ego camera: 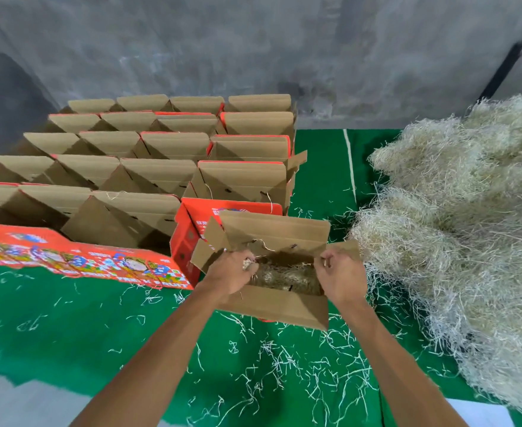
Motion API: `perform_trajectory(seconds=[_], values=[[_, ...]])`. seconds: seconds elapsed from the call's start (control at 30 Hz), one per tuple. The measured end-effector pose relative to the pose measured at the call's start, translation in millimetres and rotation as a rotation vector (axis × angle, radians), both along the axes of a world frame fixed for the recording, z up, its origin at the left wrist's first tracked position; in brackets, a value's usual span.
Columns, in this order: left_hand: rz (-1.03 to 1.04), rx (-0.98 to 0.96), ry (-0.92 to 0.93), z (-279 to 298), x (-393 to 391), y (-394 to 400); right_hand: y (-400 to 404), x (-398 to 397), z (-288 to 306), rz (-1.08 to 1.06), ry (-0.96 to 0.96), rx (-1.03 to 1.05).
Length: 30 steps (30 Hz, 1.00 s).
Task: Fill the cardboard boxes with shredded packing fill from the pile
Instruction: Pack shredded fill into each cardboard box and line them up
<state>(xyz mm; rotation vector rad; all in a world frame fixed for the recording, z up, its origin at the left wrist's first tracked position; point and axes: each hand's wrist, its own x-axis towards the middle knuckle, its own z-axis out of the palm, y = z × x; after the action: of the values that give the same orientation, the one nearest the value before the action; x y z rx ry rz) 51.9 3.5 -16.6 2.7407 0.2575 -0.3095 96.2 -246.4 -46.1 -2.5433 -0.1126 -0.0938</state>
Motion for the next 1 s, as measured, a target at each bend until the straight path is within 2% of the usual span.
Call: perform_trajectory(seconds=[0.1,0.17,0.27,0.33,0.43,0.53,0.63,0.77,0.9,1.0], values=[[-0.074,-0.042,0.097,-9.4,-11.8,-4.6,-5.7,0.2,-7.6,-0.194,0.024,-0.132],[-0.079,-0.041,0.176,-15.8,-17.6,-11.0,-10.6,4.0,-14.8,-0.214,0.121,-0.117],[-0.116,-0.055,0.194,-13.0,-24.9,-16.6,-19.0,10.6,-14.2,-0.198,0.291,0.182],[-0.167,-0.087,0.201,-6.5,-29.5,-15.8,-23.8,9.3,-9.7,-0.214,0.229,0.355],[-0.287,-0.107,0.213,6.4,-36.3,-16.5,-27.6,6.9,0.9,-0.237,0.118,0.421],[-0.359,-0.091,0.155,14.6,-34.2,-29.4,-16.7,6.4,16.9,-0.158,0.162,0.439],[-0.373,-0.150,0.146,21.5,-28.8,-40.9,3.0,-2.6,34.6,0.012,0.266,0.490],[-0.400,-0.224,0.244,26.5,-31.5,-46.3,19.2,-11.6,41.3,0.114,0.260,0.552],[-0.484,-0.029,0.243,25.5,-37.0,-45.0,24.4,-10.5,39.0,0.149,0.390,0.681],[-0.503,-0.069,0.206,27.9,-36.3,-42.3,23.9,-3.9,37.2,0.147,0.474,0.775]])
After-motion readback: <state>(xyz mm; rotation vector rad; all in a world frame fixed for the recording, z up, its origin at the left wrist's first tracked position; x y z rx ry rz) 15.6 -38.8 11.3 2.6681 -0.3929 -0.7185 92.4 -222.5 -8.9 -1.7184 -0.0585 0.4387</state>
